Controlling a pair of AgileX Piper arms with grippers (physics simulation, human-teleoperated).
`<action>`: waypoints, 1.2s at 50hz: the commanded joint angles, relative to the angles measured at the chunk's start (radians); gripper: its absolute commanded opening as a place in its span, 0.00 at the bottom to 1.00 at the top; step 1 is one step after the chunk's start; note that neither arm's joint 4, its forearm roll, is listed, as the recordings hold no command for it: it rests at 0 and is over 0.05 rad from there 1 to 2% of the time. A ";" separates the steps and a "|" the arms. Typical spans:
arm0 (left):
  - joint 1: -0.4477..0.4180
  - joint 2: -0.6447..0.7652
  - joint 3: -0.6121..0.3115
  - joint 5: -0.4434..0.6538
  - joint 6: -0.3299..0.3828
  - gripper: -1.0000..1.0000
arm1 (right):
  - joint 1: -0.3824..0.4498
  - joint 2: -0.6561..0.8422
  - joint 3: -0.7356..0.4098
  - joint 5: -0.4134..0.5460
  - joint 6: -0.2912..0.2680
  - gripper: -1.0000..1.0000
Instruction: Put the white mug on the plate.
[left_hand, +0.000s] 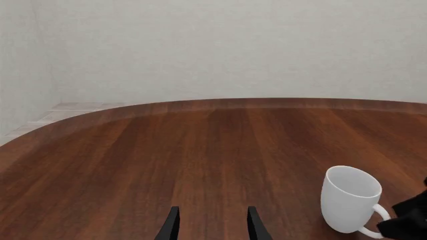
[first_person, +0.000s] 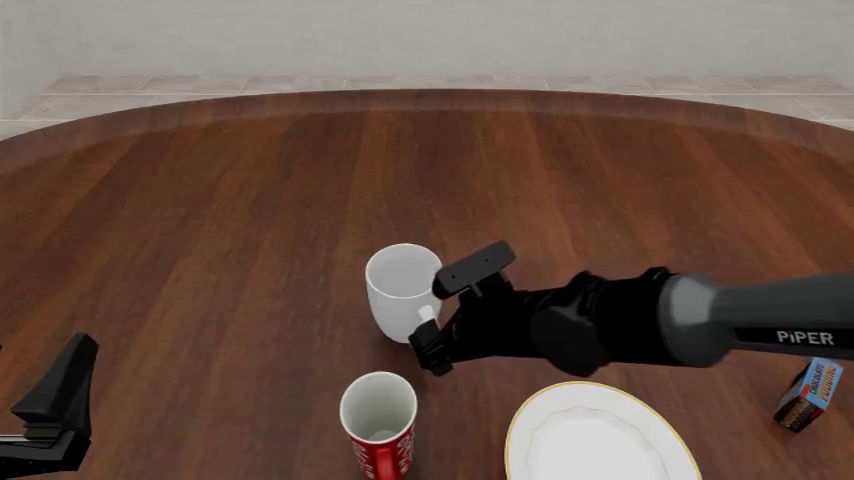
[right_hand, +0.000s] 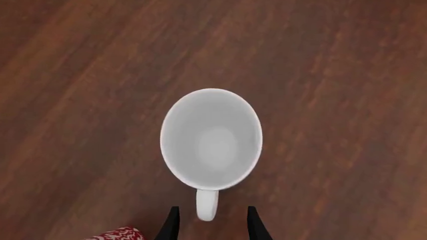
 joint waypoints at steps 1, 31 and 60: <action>0.000 0.000 0.000 0.000 0.000 1.00 | -0.002 0.035 -0.009 -0.016 0.004 1.00; 0.000 0.000 0.000 0.000 0.000 1.00 | 0.003 0.095 -0.030 -0.042 0.015 1.00; 0.000 0.000 0.000 0.000 0.000 1.00 | -0.013 0.031 -0.018 0.003 -0.020 0.00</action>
